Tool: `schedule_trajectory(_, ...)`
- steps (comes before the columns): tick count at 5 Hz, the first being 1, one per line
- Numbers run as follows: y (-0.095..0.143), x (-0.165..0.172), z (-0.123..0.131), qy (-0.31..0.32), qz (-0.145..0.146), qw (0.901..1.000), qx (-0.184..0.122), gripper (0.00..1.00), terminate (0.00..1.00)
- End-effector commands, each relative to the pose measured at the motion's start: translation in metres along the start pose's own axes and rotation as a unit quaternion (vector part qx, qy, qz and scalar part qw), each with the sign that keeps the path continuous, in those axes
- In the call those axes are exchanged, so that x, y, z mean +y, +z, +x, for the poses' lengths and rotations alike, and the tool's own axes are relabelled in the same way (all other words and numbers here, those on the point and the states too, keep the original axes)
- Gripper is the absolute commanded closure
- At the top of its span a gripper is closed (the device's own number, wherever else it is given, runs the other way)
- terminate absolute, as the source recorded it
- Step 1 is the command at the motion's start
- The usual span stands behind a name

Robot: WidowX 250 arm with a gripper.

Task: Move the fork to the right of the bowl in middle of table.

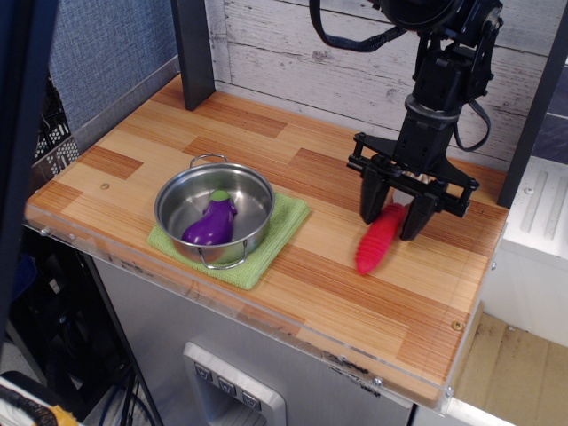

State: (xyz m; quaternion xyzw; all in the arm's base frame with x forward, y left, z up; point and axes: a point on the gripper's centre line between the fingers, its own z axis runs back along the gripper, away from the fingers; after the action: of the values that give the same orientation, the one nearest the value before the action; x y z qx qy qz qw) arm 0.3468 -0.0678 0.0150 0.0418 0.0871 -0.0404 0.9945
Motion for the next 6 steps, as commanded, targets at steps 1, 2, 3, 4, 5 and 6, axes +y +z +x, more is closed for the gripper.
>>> schedule_trajectory(1,0.047,0.015,-0.021,-0.001,-0.014,0.998,-0.061,0.0,0.0)
schedule_trajectory(2,0.09,0.034,-0.047,0.004,-0.035,0.9928,-0.115,0.0,0.0)
schedule_trajectory(3,0.112,0.052,-0.065,0.007,-0.051,0.9873,-0.15,0.0,0.0)
schedule_trajectory(4,0.114,0.071,-0.074,0.011,-0.061,0.984,-0.167,0.0,0.0)
schedule_trajectory(5,0.115,0.088,-0.072,-0.026,-0.025,0.9899,-0.137,0.0,0.0)
schedule_trajectory(6,0.115,0.088,-0.072,-0.026,-0.025,0.9899,-0.137,0.0,0.0)
